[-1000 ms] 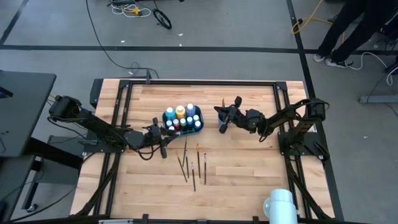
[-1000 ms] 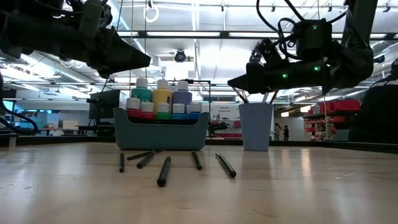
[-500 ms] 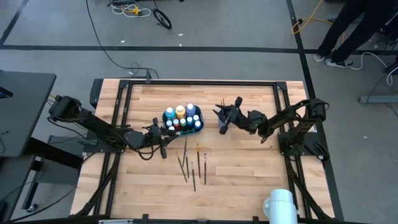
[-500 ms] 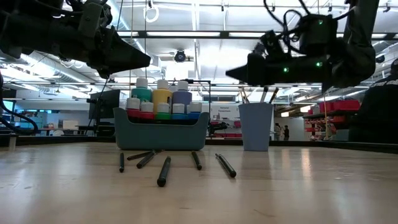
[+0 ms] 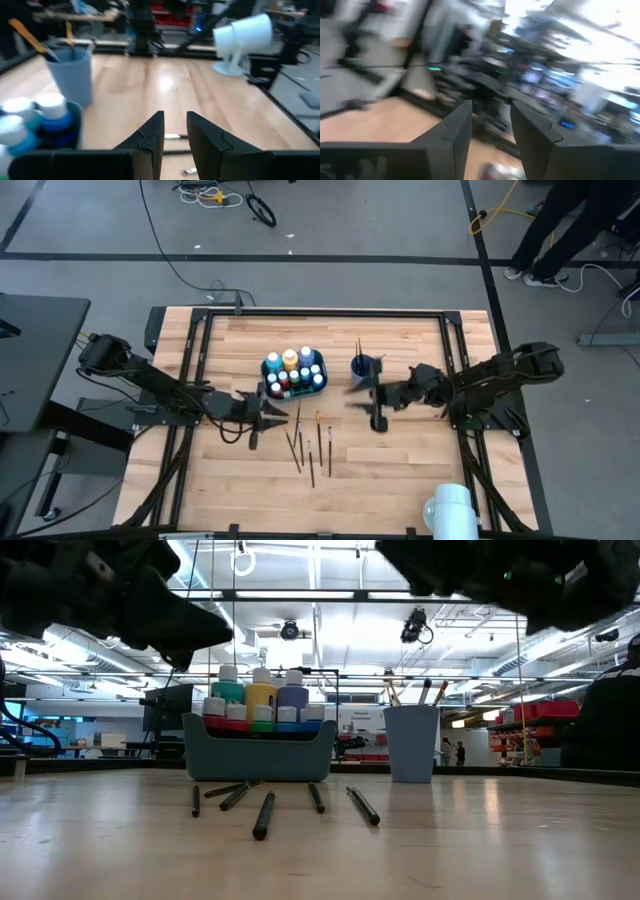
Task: Pick & Place Paint Supplies
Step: Put the orange paint brush into the blue cup
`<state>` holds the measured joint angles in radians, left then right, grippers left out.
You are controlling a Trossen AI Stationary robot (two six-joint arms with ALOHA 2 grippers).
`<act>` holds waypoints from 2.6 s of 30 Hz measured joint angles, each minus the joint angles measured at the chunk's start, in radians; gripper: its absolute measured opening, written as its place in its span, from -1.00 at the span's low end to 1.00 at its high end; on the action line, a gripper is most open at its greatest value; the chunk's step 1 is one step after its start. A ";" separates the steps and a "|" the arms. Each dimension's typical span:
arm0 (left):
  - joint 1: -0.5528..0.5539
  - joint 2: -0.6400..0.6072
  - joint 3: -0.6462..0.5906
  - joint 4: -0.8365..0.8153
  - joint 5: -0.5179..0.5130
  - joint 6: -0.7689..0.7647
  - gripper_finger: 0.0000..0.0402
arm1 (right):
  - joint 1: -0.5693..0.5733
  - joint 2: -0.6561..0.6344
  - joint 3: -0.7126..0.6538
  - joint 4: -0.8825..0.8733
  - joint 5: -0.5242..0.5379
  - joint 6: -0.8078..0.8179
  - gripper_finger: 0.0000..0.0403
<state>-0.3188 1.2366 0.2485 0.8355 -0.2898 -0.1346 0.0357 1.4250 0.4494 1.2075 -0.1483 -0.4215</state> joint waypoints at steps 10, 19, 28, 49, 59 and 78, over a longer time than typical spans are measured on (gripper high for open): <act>-0.022 0.000 0.000 -0.195 0.050 -0.090 -0.38 | 0.109 0.077 0.324 -0.719 0.038 -0.031 -0.30; -0.025 0.095 -0.003 -0.293 0.041 -0.090 -0.20 | 0.107 0.141 0.391 -0.889 0.027 0.062 -0.31; -0.011 0.269 0.002 -0.174 -0.043 -0.037 -0.21 | 0.103 0.143 0.391 -0.886 0.029 0.063 -0.31; 0.010 0.399 0.027 -0.112 0.115 -0.100 -0.28 | 0.103 0.143 0.391 -0.886 0.028 0.065 -0.32; -0.060 0.400 0.023 -0.049 0.248 -0.275 -0.50 | 0.103 0.143 0.391 -0.886 0.028 0.065 -0.32; -0.207 0.397 0.028 -0.091 0.133 -0.195 -0.32 | 0.103 0.143 0.391 -0.886 0.028 0.065 -0.32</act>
<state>-0.5257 1.6339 0.2762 0.7446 -0.1565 -0.3297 0.1390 1.5681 0.8402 0.3216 -0.1207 -0.3565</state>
